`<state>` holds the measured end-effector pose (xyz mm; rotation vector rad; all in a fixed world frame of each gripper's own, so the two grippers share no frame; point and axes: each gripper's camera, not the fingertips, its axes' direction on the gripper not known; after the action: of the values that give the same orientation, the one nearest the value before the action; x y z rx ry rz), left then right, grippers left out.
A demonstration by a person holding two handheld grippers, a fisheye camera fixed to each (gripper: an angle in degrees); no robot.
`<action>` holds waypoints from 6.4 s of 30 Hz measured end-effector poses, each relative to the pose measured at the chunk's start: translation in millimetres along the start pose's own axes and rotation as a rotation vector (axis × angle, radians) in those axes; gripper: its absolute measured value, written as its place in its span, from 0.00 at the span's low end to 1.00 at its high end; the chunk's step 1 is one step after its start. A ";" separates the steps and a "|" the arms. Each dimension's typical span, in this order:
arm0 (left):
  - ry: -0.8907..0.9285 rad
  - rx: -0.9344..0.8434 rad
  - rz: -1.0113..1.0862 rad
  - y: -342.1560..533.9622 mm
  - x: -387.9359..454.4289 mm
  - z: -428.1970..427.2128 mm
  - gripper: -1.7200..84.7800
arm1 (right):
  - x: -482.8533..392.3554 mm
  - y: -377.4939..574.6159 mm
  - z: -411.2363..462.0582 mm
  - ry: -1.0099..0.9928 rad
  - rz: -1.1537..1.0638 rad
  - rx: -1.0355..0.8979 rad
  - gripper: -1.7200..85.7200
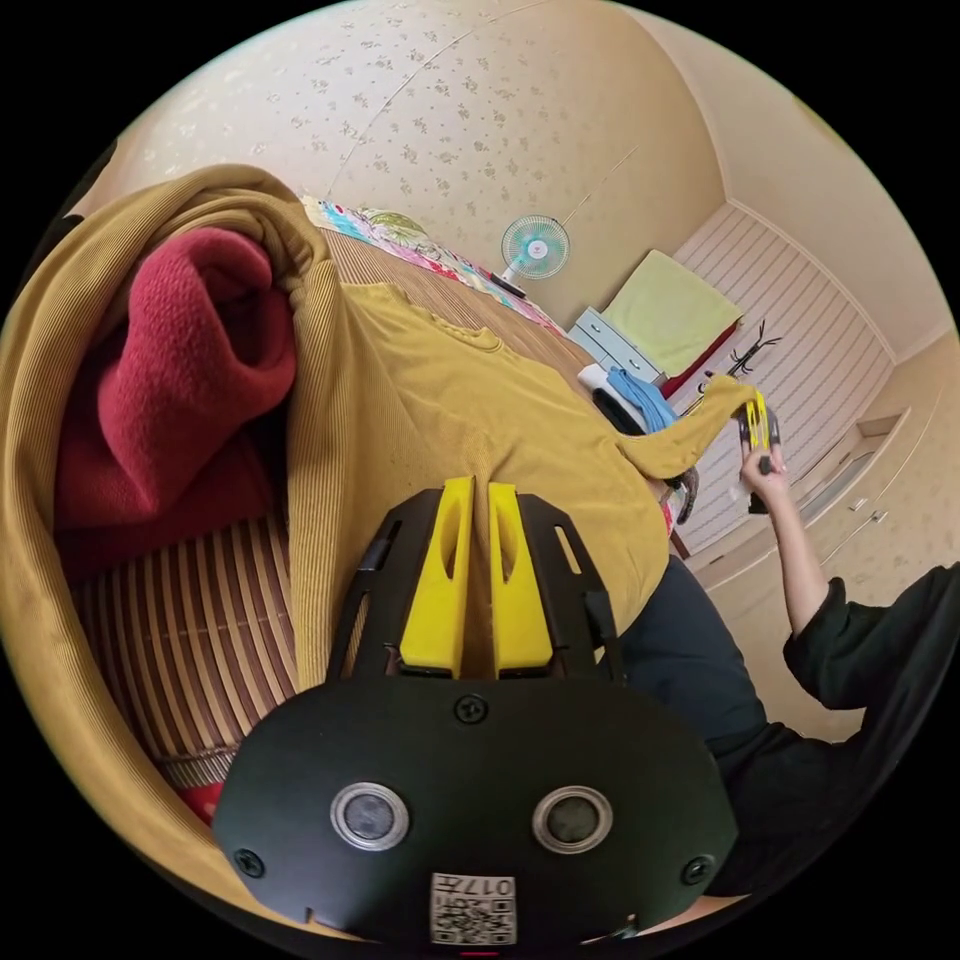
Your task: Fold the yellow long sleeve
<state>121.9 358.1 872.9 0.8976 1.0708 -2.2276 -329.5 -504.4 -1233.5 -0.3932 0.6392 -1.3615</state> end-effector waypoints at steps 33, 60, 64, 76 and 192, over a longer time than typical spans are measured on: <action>0.098 -0.029 -0.155 -106.6 32.6 30.9 0.03 | 52.2 352.2 214.9 0.934 -0.545 -0.966 0.14; 0.188 0.168 -0.486 -167.9 81.6 -79.5 0.15 | 74.2 317.5 196.5 0.828 -0.377 -0.913 0.12; -0.164 -0.161 -0.263 -166.4 135.0 -66.7 0.18 | 78.1 310.7 195.7 0.830 -0.364 -0.909 0.11; -0.522 -0.684 -0.066 -61.1 178.2 53.4 0.07 | 85.5 293.8 192.4 0.833 -0.355 -0.896 0.11; -0.568 -0.283 -0.100 56.4 6.7 202.4 0.12 | -23.8 306.7 171.7 1.203 -0.394 -0.810 0.15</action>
<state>86.5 160.9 936.4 0.0770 1.1191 -2.1377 13.8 -442.6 -1282.8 -0.3028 2.2352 -1.5960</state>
